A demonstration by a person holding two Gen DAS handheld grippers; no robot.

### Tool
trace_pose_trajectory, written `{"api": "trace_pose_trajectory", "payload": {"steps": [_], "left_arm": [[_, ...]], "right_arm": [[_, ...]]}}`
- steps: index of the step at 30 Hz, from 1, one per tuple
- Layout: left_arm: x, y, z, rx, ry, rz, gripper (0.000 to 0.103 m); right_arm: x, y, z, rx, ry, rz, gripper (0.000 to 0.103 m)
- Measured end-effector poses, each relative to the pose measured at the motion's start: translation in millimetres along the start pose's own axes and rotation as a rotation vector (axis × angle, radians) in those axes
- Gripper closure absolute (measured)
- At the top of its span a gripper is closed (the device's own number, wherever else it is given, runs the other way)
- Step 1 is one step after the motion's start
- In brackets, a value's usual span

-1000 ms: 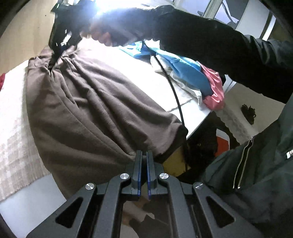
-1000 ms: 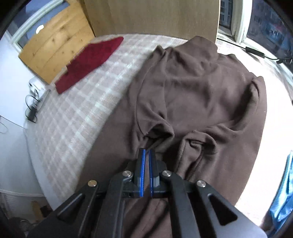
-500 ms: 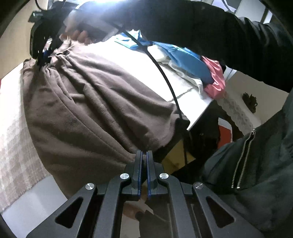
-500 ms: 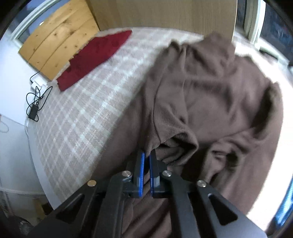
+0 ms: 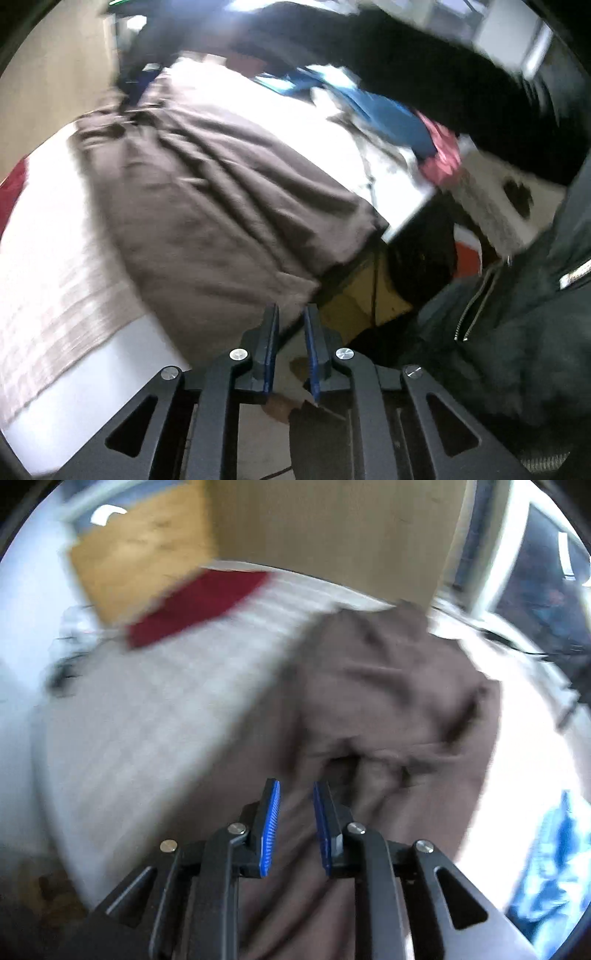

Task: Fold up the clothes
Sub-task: 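Release the garment and move both open tools to its hem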

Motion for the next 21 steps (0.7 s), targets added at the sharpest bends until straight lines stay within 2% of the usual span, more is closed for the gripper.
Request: {"api": "trace_pose_trajectory", "payload": {"steps": [3,5,7,9,11,13,14,16,18,19,21], "left_arm": [[2.8,-28.0,0.4,0.035,0.057,-0.104,0.090],[7.5,-40.9,9.2,0.047,0.080,-0.141,0.089],[10.6,-40.5,35.7,0.110,0.017,-0.117,0.090],[6.2,-33.3,42.2,0.143,-0.002,-0.080,0.090],[-1.9,-30.3,30.4,0.125,-0.015,-0.100,0.086],[-12.5,-33.7,15.5,0.111,0.007,-0.156,0.080],[-16.9,-37.6,12.4,0.108,0.005,-0.191,0.077],[-24.7,-45.1,7.6,0.100,0.000,-0.256,0.076],[-27.4,-51.8,10.1,0.089,-0.016,-0.291,0.076],[-27.0,-54.2,12.8,0.085,-0.023,-0.301,0.076],[-23.9,-55.2,18.4,0.069,-0.038,-0.298,0.076]], "right_arm": [[-24.4,-31.3,21.0,0.004,-0.067,-0.067,0.084],[-45.2,-39.5,34.3,-0.020,-0.075,-0.081,0.081],[-64.9,-44.8,39.7,-0.043,-0.085,-0.087,0.074],[-84.1,-43.9,29.0,-0.043,-0.110,-0.068,0.074],[-118.7,-29.6,1.3,-0.017,-0.097,0.030,0.073],[-166.4,-6.1,-25.0,-0.063,-0.061,0.203,0.047],[-186.0,0.7,-30.4,-0.068,-0.059,0.285,0.044],[-227.0,12.5,-36.4,-0.033,-0.069,0.456,0.044],[-252.6,14.5,-36.0,0.019,-0.082,0.552,0.044],[-261.5,11.3,-34.8,0.046,-0.089,0.569,0.044],[-265.4,2.8,-27.3,0.028,-0.123,0.550,0.044]]}}
Point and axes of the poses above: each gripper's, at about its wrist camera, not at the fingertips, and z roughly the way its jaws point, y to its right, x to its top, the point moved 2 cm from there along z, roughly the way its jaws point, and after that the axes turned 12 degrees about -y, right-handed, at the moved point
